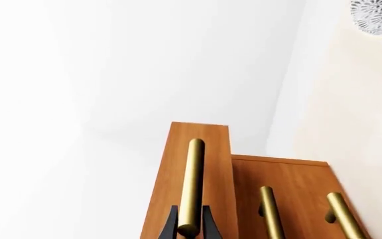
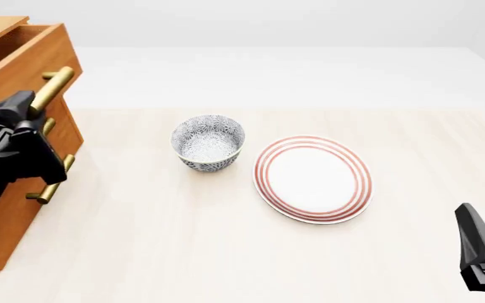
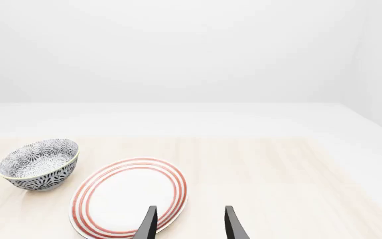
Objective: Open the top drawer of the cabinet.
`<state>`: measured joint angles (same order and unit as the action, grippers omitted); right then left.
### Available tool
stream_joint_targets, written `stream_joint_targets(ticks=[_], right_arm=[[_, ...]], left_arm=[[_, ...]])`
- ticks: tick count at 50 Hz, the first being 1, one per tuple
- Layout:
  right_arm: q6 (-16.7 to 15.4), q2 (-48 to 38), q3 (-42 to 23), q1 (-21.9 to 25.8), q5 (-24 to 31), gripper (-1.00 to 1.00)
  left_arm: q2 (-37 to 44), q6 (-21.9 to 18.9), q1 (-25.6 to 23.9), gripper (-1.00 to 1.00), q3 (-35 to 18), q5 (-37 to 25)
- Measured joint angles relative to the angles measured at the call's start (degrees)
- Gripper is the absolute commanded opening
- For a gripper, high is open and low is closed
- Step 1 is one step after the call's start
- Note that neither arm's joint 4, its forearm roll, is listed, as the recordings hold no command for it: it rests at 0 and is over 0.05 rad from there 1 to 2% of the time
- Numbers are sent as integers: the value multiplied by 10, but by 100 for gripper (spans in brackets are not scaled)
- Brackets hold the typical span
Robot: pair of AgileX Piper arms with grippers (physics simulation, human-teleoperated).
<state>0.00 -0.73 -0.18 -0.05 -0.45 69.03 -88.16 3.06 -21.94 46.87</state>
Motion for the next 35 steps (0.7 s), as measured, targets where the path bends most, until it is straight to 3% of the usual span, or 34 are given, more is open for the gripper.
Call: stream_joint_targets(ticks=[35], right_arm=[[0,0,0,0,0,100]], left_arm=[[-6,-7,-60,-100,7,4]])
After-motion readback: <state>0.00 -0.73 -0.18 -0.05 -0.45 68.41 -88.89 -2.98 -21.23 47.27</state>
